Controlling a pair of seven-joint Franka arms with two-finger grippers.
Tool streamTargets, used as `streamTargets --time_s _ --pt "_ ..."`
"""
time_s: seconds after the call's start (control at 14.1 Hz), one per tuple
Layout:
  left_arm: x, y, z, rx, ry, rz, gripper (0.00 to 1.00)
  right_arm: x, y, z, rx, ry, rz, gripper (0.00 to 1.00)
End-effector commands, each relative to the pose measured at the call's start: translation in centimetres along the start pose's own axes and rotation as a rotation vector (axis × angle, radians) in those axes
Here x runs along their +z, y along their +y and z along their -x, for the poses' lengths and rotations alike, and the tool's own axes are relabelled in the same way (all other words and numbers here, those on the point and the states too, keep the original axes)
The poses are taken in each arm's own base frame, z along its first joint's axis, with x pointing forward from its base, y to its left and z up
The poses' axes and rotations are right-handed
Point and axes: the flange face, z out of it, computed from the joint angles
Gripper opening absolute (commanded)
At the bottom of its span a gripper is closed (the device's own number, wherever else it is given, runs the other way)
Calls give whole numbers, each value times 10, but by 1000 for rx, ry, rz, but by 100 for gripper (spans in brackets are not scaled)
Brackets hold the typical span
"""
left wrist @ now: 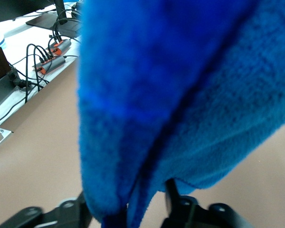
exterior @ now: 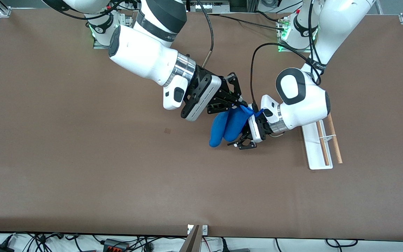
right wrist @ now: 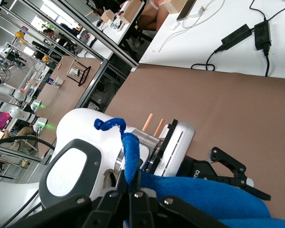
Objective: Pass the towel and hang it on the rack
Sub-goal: 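Grasp the hanging towel with the left gripper below the right gripper, then open the right gripper and withdraw it while the left gripper holds towel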
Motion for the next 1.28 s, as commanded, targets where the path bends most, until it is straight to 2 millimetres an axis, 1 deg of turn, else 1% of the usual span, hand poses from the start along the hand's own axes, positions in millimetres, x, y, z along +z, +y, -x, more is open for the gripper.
streamTargets --time_s 0.0,0.07,0.14,0.21,0.28,0.36,0.5,0.57,0.64,0.71,0.85,0.93,1.0,1.07,1.14,1.21 --pt "1 -2 -8 21 25 -13 28 -1 -2 -1 -14 14 4 0" --pt "0 -2 -9 20 29 -15 29 -1 -2 -1 -14 14 4 0" --pt "-1 -2 -11 25 29 -17 24 -1 -2 -1 -14 14 4 0" --pt "-2 -2 -11 23 30 -18 13 -1 -2 -1 -14 14 4 0" --pt "-3 -1 -12 15 33 -19 1 -1 -2 -1 -14 14 4 0" --pt "-2 -1 -14 8 35 -19 1 -1 -2 -1 -14 14 4 3" --pt "-1 -1 -12 -6 35 -17 1 -1 -1 -1 -13 13 5 5" --pt "-2 -1 -12 -9 33 -18 1 -1 -1 -1 -11 13 5 16" --pt "-4 -4 -11 -4 30 -23 1 0 0 0 -2 10 6 75" --pt "-7 -7 -8 0 23 -27 1 -1 0 0 -9 11 7 100" --pt "-18 -14 3 -18 17 -31 1 -2 2 -1 -6 11 9 100" --pt "-29 -21 7 -20 16 -24 1 -3 4 -2 -7 12 13 100" --pt "-44 -31 15 -21 13 0 1 -5 7 -3 -14 12 26 100" --pt "-62 -40 23 -28 6 9 1 -10 16 -7 -14 18 40 100" --pt "-86 -43 25 -54 -8 18 1 -12 21 -9 -16 24 45 100" --pt "-106 -43 30 -77 -69 37 1 -15 26 -11 -3 31 47 100"
